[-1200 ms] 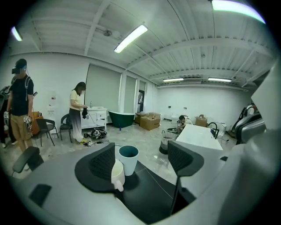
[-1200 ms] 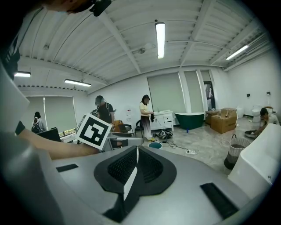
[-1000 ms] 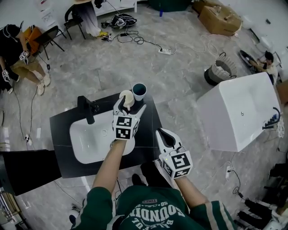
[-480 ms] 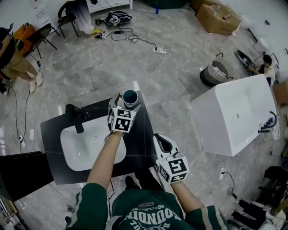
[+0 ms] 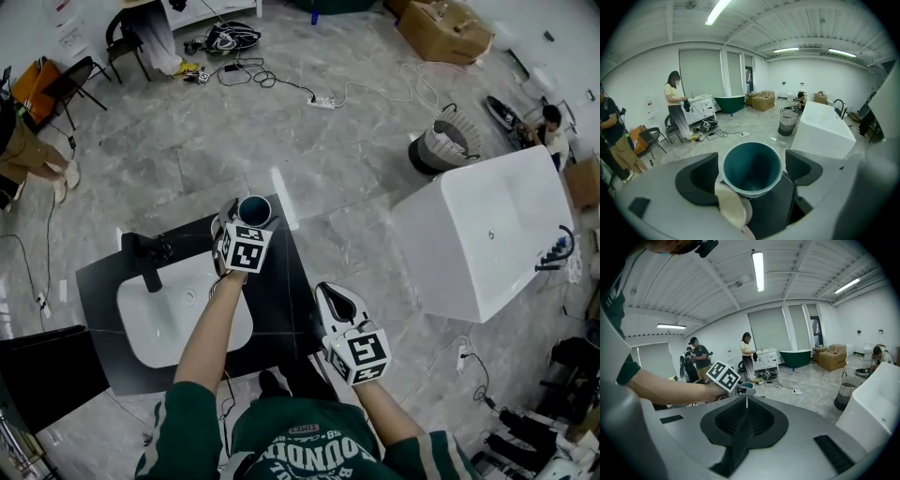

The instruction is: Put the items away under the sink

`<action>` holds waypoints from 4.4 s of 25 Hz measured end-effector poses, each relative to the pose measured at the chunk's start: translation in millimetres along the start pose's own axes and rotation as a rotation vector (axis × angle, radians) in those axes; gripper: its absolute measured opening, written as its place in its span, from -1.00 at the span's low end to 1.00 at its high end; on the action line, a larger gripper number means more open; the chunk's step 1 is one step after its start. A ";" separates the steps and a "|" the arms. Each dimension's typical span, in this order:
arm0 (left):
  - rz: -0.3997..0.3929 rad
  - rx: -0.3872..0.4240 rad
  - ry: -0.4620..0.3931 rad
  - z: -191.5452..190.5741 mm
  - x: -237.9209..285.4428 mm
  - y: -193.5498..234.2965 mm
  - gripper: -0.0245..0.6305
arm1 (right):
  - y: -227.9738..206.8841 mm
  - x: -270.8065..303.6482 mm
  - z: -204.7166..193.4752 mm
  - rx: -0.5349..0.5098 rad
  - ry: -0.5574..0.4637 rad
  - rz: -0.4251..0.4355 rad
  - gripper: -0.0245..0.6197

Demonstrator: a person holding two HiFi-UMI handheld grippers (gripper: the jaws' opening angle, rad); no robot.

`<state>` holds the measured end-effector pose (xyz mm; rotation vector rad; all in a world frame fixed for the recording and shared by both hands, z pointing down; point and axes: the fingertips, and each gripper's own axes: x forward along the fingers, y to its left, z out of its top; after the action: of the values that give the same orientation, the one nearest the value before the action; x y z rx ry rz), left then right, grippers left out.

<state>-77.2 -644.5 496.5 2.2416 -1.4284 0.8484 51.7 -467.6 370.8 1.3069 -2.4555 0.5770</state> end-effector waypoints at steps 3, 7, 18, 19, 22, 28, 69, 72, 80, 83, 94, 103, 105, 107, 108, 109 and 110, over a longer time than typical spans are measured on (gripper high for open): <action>-0.002 0.003 0.014 -2.3 3.2 -0.4 0.46 | -4.6 -1.5 -2.8 0.002 0.004 -0.007 -0.79; -0.004 0.023 0.036 -4.2 3.2 -1.0 0.30 | -9.0 -6.8 -6.2 0.012 0.006 -0.017 -0.79; -0.031 0.024 -0.055 19.9 -23.8 -12.9 0.26 | -0.2 -22.3 -6.2 0.014 -0.009 -0.035 -0.79; -0.040 0.020 -0.062 20.9 -28.6 -16.9 0.26 | 2.3 -24.8 -5.0 0.011 -0.012 -0.035 -0.79; -0.064 0.018 -0.084 22.2 -46.5 -30.8 0.26 | 11.3 -33.2 -3.6 0.002 -0.022 -0.033 -0.79; -0.106 0.038 -0.119 14.8 -101.5 -58.3 0.26 | 45.2 -60.2 -6.2 -0.025 -0.045 -0.027 -0.79; -0.279 0.164 -0.133 -232.8 -453.3 -286.0 0.25 | 236.5 -314.0 -143.6 -0.078 -0.101 -0.026 -0.79; -0.284 0.161 -0.131 -254.5 -464.8 -312.5 0.25 | 242.7 -340.0 -166.2 -0.070 -0.094 -0.021 -0.79; -0.288 0.121 -0.093 -323.3 -460.7 -356.4 0.25 | 247.1 -366.8 -236.0 -0.029 -0.082 -0.006 -0.79; -0.288 0.105 -0.076 -349.8 -437.3 -356.3 0.25 | 238.5 -349.6 -266.1 0.002 -0.071 -0.017 -0.79; -0.245 0.095 -0.116 -458.0 -261.1 -313.3 0.25 | 195.1 -232.0 -393.3 -0.018 -0.083 -0.039 -0.79; -0.231 0.123 -0.100 -538.2 -86.0 -289.5 0.25 | 134.2 -120.6 -499.1 -0.052 -0.119 -0.052 -0.79; -0.224 0.133 -0.100 -550.9 -51.9 -285.0 0.25 | 123.6 -99.9 -518.1 -0.052 -0.131 -0.051 -0.79; -0.216 0.140 -0.105 -561.1 -20.4 -280.1 0.25 | 113.4 -82.0 -535.6 -0.061 -0.144 -0.050 -0.79; -0.212 0.139 -0.110 -564.2 -5.3 -276.9 0.25 | 108.3 -73.5 -543.7 -0.067 -0.149 -0.049 -0.79; -0.209 0.134 -0.115 -566.3 9.5 -273.5 0.25 | 103.2 -65.3 -551.9 -0.074 -0.152 -0.047 -0.79; -0.206 0.130 -0.119 -568.7 23.4 -270.4 0.25 | 98.6 -57.5 -561.4 -0.081 -0.152 -0.044 -0.79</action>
<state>5.0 -215.3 950.5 2.5227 -1.1935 0.7710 41.5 -107.3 816.1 1.4161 -2.5336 0.3759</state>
